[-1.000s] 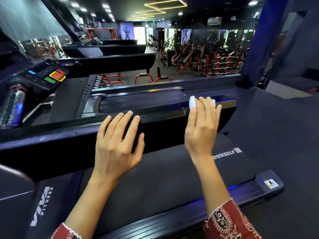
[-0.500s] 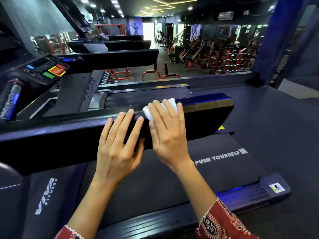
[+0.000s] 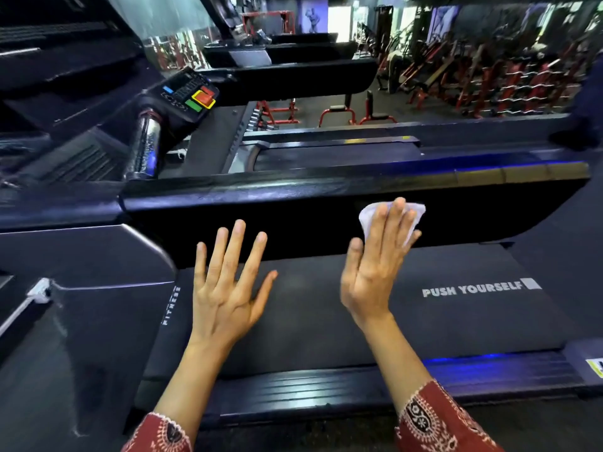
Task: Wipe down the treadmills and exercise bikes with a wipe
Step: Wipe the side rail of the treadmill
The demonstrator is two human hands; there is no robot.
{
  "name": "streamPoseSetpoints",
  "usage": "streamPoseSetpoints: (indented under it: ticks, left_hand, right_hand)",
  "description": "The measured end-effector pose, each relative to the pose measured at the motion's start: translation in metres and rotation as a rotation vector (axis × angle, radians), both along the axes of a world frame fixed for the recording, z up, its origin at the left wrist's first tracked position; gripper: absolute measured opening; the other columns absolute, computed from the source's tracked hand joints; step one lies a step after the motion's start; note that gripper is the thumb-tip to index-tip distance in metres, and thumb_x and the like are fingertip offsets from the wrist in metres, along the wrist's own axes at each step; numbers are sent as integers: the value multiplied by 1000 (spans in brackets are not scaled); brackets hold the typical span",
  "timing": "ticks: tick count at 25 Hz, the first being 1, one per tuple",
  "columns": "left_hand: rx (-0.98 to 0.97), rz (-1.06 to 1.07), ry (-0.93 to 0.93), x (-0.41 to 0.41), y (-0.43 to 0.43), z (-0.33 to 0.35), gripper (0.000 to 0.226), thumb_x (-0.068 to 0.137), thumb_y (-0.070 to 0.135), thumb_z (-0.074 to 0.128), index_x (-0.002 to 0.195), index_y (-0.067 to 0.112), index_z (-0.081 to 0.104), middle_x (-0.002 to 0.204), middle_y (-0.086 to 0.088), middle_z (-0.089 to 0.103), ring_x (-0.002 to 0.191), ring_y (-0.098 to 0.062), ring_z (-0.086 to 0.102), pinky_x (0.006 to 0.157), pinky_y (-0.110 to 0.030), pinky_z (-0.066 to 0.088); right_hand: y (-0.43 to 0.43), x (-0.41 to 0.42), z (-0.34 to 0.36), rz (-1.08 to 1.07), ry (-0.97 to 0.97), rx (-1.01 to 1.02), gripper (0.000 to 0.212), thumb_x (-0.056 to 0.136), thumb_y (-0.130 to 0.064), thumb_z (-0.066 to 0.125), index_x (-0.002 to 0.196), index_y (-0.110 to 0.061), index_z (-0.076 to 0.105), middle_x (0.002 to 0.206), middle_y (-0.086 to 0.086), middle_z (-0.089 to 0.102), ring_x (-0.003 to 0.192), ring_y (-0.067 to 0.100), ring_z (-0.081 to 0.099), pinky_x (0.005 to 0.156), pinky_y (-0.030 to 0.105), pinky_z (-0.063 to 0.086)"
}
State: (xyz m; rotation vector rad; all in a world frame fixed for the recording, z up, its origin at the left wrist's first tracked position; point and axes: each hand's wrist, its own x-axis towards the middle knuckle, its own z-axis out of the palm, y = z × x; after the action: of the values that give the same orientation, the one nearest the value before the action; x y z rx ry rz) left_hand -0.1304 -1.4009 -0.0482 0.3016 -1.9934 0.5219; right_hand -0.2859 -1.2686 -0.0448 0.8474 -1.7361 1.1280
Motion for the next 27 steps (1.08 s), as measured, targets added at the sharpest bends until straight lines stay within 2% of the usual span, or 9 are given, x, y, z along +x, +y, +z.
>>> streamPoseSetpoints:
  ticks: [2,6,11,14,16,20,21,24,27]
  left_hand:
    - [13,1,-6,13,-12,0,65,93,37,57,148,19,30,160,-5,8,146,-23,14,116,-47,17]
    - [33,-9,-20,32,-30,-2,66,93,35,57,150,20,26,160,-5,6,146,-22,12,116,-46,19]
    - [89,3,61,58,-54,8,58,93,34,56,144,13,36,158,-10,14,146,-24,13,117,-46,18]
    - [92,16,101,71,-72,16,61,92,35,59,143,12,36,156,-13,19,146,-22,11,117,-45,16]
    - [85,15,107,82,-83,17,65,92,42,58,145,13,34,159,-8,11,146,-22,12,118,-45,16]
    - [90,-24,110,94,-100,21,67,91,45,58,145,17,30,155,-13,17,146,-22,11,117,-46,16]
    - [81,-36,110,96,-104,23,66,91,45,57,145,17,30,154,-15,20,146,-22,12,117,-45,16]
    - [82,-46,130,107,-119,31,63,93,43,55,145,16,32,147,-18,30,145,-22,15,117,-44,17]
    - [51,-49,129,121,-135,35,60,94,40,56,143,13,37,146,-15,35,144,-22,20,115,-45,21]
  right_hand:
    - [-32,35,17,104,-35,-5,56,105,-27,23,153,-22,-5,159,-9,-13,148,19,-8,118,43,-7]
    - [-43,43,-15,67,363,308,56,103,-20,31,154,-18,8,161,-5,-2,148,16,3,119,42,0]
    - [-61,62,18,62,-29,-19,57,104,-16,27,153,-22,-2,160,-10,-11,147,18,-8,119,43,-4]
    - [-99,96,7,170,263,226,79,92,-4,51,153,-17,2,161,-6,-7,148,18,-3,119,42,-4]
    - [-92,92,-15,79,400,371,91,81,-2,62,154,-16,9,161,-4,-1,148,18,5,119,41,-1]
    - [-107,106,18,36,98,60,65,101,-11,37,154,-20,1,160,-8,-7,148,19,-4,119,45,-2]
    - [-120,117,31,94,106,62,60,103,-15,32,153,-19,0,160,-8,-7,148,20,-5,119,45,-3]
    - [-140,127,22,181,437,274,58,103,-15,36,153,-15,8,161,-4,1,148,19,5,119,42,1]
    - [-129,122,-5,69,307,222,55,104,-17,32,154,-18,10,161,-7,1,148,16,6,119,41,1]
